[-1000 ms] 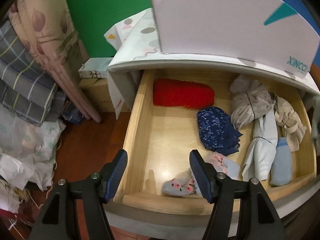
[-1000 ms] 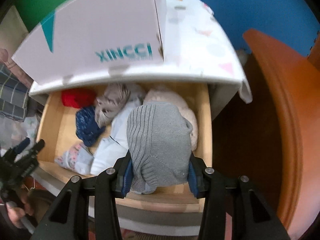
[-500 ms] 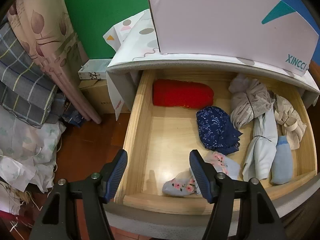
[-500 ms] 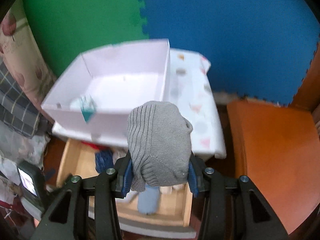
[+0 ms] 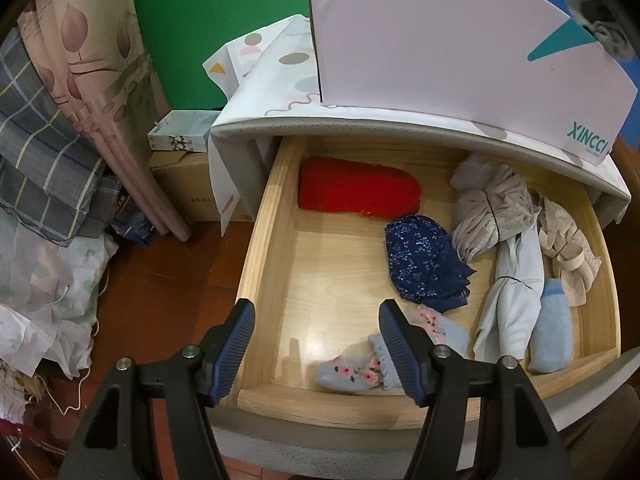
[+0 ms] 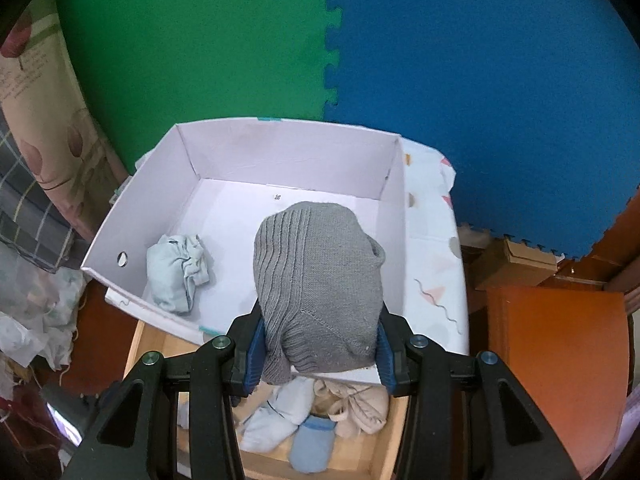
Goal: Take underwear out of drawer
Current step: 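Lift the grey knit item with the right gripper and release it into the white box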
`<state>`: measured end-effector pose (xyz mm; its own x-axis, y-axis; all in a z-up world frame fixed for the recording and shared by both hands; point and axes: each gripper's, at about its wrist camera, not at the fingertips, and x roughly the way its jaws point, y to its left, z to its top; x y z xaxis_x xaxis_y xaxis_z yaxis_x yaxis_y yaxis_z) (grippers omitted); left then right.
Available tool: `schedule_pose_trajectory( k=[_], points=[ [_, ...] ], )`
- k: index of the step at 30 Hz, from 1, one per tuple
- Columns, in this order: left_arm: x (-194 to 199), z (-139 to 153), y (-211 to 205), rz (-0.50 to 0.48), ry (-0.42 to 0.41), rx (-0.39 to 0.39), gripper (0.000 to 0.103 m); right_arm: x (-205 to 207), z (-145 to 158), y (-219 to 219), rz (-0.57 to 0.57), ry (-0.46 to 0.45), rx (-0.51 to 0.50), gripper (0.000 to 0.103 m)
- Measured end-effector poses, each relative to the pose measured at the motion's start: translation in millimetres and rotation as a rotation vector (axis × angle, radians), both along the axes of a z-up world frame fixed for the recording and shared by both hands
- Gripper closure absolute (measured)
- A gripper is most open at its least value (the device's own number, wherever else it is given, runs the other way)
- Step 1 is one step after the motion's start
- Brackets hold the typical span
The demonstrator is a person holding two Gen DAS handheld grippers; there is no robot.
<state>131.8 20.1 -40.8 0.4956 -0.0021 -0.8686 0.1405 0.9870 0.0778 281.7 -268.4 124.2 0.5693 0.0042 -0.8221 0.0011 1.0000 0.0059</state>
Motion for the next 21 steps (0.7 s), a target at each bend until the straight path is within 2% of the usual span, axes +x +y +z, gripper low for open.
schedule_pose_trajectory(
  k=[10,21],
  points=[
    [1.4,-2.2,0.6,-0.002,0.009,-0.012,0.037,36.9,-27.0,12.5,-0.002,0.088,-0.049,0.06],
    [2.7,-4.2,2.5,0.004,0.017,-0.03,0.037,52.4,-46.0,23.1,-0.014,0.118,-0.072,0.053]
  ],
)
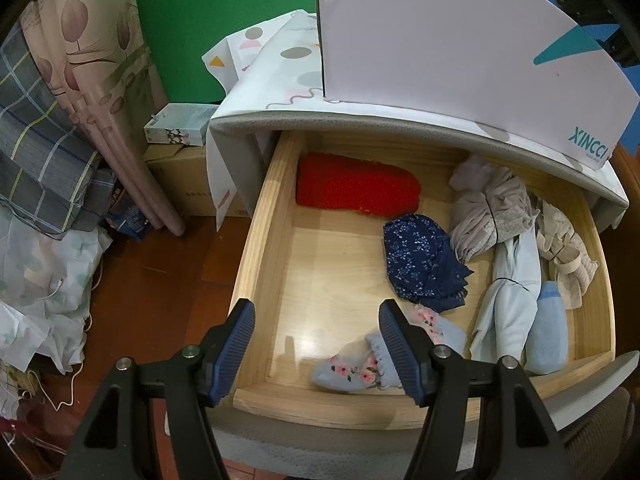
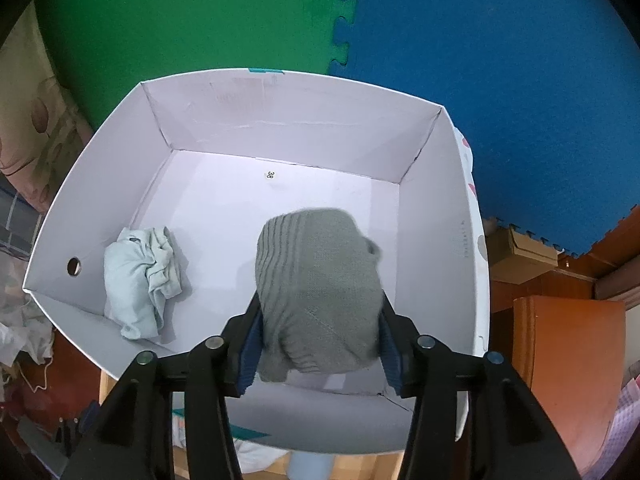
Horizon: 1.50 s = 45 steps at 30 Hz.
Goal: Take underwear out of drawer
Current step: 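Lift the grey knit item with the right gripper and release it into the white box, then lower the right gripper into the drawer and grasp the light blue striped sock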
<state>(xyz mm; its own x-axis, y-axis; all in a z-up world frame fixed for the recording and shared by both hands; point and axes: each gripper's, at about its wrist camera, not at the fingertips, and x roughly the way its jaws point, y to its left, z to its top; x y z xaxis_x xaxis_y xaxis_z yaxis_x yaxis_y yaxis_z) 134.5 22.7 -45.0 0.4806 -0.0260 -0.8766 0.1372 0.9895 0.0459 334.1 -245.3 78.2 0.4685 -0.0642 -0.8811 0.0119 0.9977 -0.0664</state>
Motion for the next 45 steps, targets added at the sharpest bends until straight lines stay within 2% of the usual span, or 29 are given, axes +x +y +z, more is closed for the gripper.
schedule_pose_trajectory(
  k=[5,10,17,24,32,45],
  points=[
    [0.0,-1.5,-1.3,0.0,0.004,-0.001,0.037,-0.2,3.2,1.7,0.002,-0.007,-0.001,0.05],
    [0.1,-2.8,-1.5,0.002,0.007,0.001,0.037,-11.0,19.3,2.3,0.021,-0.04,0.007,0.047],
    [-0.9,-3.4,-3.6,-0.001,0.007,0.011,0.037,-47.5,33.3,2.2,0.07,-0.052,0.017,0.046],
    [-0.1,-4.7,-0.3,0.002,0.023,0.0,0.037,-93.7,26.8,-1.9,0.101,-0.013,0.039,0.046],
    [0.7,-6.8,-0.1,-0.005,0.032,0.004,0.037,-137.9,-17.1,-6.8,0.116,0.095,0.05,0.045],
    [4.7,-15.7,-2.7,-0.046,0.094,-0.011,0.037,-136.8,-141.8,-26.8,0.02,0.369,0.095,0.045]
  ],
)
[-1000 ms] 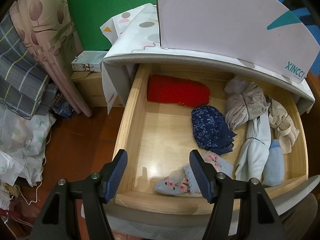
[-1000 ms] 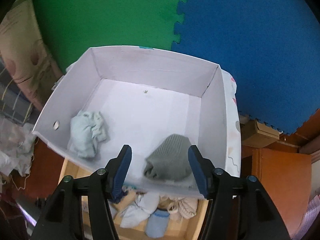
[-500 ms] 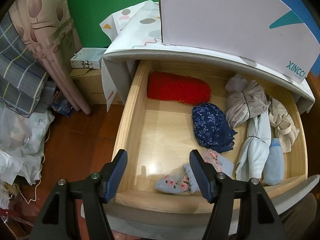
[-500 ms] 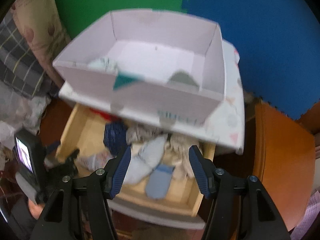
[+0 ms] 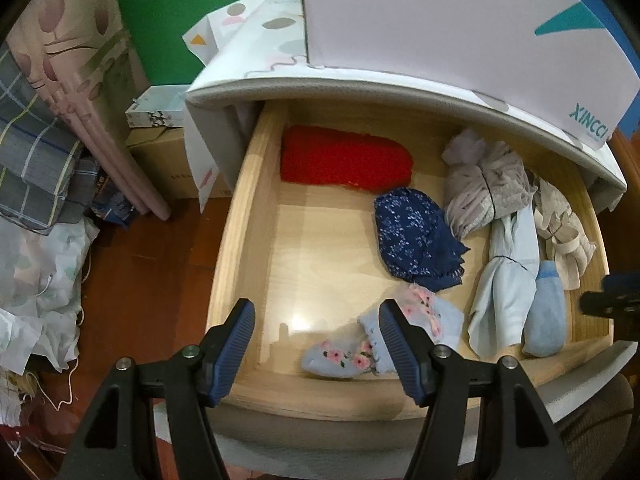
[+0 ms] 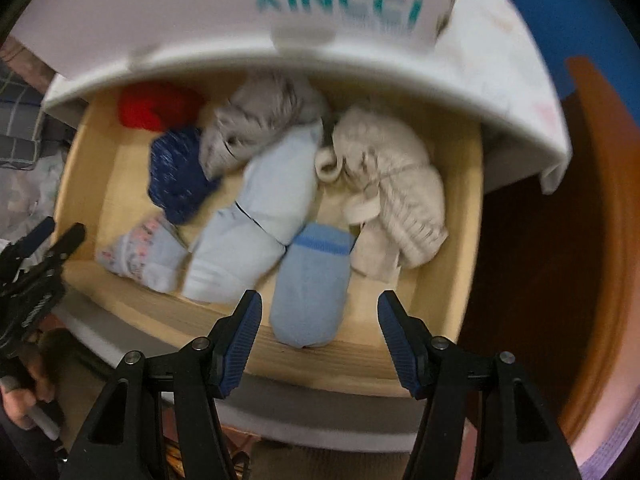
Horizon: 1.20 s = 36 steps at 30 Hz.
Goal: Take underwear out of drawer
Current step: 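Lower the right gripper into the drawer and grasp the light blue striped sock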
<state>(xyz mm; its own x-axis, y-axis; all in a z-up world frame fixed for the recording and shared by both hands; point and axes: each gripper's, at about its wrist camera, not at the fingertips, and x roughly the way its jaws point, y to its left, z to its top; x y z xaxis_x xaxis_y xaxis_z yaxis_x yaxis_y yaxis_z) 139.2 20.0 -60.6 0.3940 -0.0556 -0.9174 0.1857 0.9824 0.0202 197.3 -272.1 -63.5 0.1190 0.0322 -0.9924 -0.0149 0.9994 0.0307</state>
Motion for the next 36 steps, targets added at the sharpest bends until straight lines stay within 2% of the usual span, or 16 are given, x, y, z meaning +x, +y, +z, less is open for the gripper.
schedule_pose_trajectory(
  k=[7,17,22,30,36],
  points=[
    [1.5,-6.9,-4.3,-0.022,0.041,0.002,0.037,6.8,-43.7,0.9,-0.013,0.097,0.014,0.046],
    [6.9,-18.3,-8.6,-0.034,0.105,-0.001,0.037,17.8,-79.7,10.7,0.013,0.173,0.005,0.047],
    [8.1,-24.5,-9.7,-0.033,0.134,0.005,0.037,23.7,-90.3,13.2,0.019,0.198,-0.009,0.047],
    [9.8,-32.0,-18.3,-0.07,0.176,0.029,0.037,31.6,-98.7,22.9,0.02,0.198,-0.03,0.057],
    [13.5,-39.8,-31.5,-0.094,0.212,0.03,0.037,25.9,-103.3,7.9,-0.003,0.203,-0.05,0.059]
  ],
)
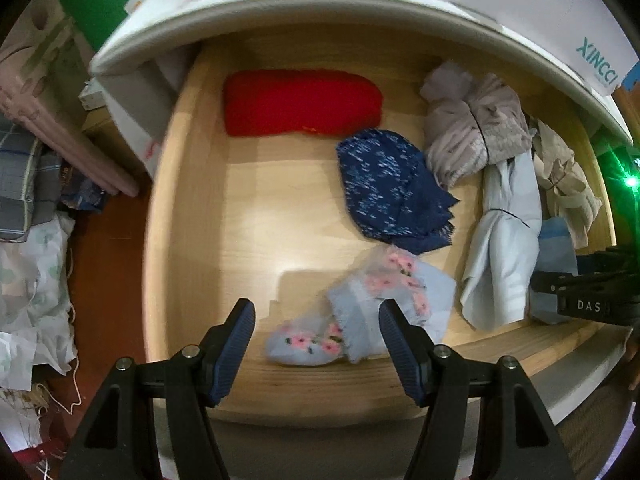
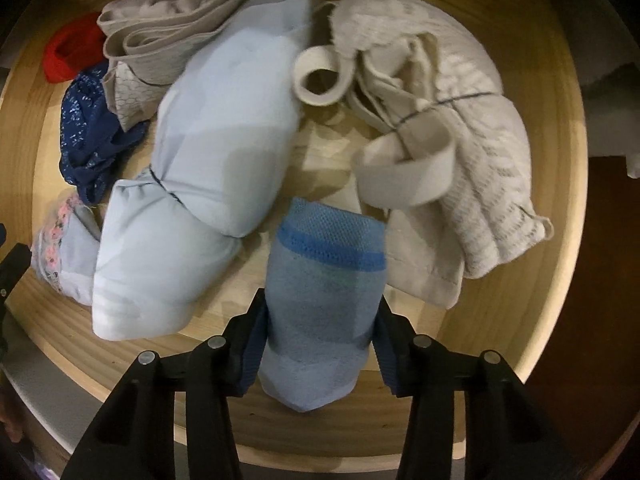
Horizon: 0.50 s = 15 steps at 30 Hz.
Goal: Take underwear out of drawer
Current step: 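Lower the right gripper into the drawer and grasp the light blue striped sock, then close the left gripper on the light blue pink-floral underwear in the drawer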
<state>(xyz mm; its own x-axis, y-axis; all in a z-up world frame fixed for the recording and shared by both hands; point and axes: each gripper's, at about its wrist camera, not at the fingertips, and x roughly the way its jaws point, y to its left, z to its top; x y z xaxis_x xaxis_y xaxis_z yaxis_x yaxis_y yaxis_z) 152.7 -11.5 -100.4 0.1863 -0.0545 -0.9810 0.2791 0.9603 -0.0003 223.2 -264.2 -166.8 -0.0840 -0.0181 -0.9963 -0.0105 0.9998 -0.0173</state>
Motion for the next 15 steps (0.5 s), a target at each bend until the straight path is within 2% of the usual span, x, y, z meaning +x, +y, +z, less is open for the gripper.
schedule_pose_trajectory(
  k=[11,15],
  points=[
    [16.4,-8.1,-25.3,0.004,0.108,-0.038,0.036,-10.0,-2.0,-23.5,-0.026,-0.011,0.031,0.06],
    [20.4,-13.7,-33.7,-0.001,0.141,-0.017,0.033,-13.5,-1.3,-31.5,-0.035,-0.014,0.046,0.059]
  ],
)
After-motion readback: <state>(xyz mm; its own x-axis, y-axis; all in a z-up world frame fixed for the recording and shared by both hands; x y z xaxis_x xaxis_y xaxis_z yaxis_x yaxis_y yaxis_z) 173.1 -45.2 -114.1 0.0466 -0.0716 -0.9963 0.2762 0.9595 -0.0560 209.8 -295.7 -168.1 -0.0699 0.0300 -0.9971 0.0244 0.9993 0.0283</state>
